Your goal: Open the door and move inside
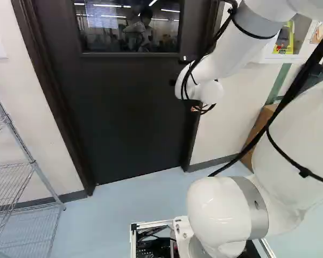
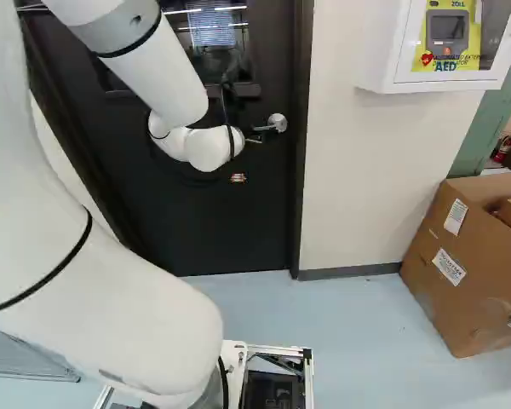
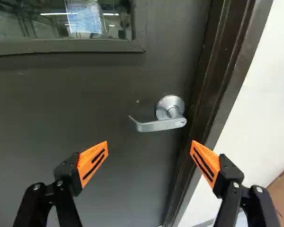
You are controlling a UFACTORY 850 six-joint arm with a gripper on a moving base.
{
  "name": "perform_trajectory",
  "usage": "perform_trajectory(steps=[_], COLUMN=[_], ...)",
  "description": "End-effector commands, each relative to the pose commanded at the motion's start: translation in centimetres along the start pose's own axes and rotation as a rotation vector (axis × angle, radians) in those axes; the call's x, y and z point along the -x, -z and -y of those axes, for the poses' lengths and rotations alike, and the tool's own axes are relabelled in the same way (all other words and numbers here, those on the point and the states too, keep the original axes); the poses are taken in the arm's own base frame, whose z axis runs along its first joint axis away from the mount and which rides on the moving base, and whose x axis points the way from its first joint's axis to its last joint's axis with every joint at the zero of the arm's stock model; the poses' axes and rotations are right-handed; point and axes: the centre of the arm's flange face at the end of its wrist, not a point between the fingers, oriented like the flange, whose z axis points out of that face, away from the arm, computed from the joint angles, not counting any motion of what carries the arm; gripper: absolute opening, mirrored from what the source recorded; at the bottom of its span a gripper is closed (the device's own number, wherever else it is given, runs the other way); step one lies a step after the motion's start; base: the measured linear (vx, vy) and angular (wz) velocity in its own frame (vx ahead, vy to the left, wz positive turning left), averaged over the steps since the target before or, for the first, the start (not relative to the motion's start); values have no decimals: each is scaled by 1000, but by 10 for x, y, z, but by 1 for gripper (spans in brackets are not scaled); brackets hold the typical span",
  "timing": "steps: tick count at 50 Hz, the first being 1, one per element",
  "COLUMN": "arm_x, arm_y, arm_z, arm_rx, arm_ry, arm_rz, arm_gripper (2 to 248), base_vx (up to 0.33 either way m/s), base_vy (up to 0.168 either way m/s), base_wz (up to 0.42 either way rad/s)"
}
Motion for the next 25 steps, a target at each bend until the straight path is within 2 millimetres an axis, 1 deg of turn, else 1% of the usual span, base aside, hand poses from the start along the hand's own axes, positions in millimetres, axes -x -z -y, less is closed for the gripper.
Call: perform_trajectory(steps=[12,25], arm_x=[-13,-26], arm_y=[-1,-13], arm_z=[0,1], arm_rx=[0,-3], arm_ry=[0,0], arm_rz=[-27,-47], arm_gripper=[247,247], base_vx=[0,0], base_vy=[0,0], base_wz=[0,0])
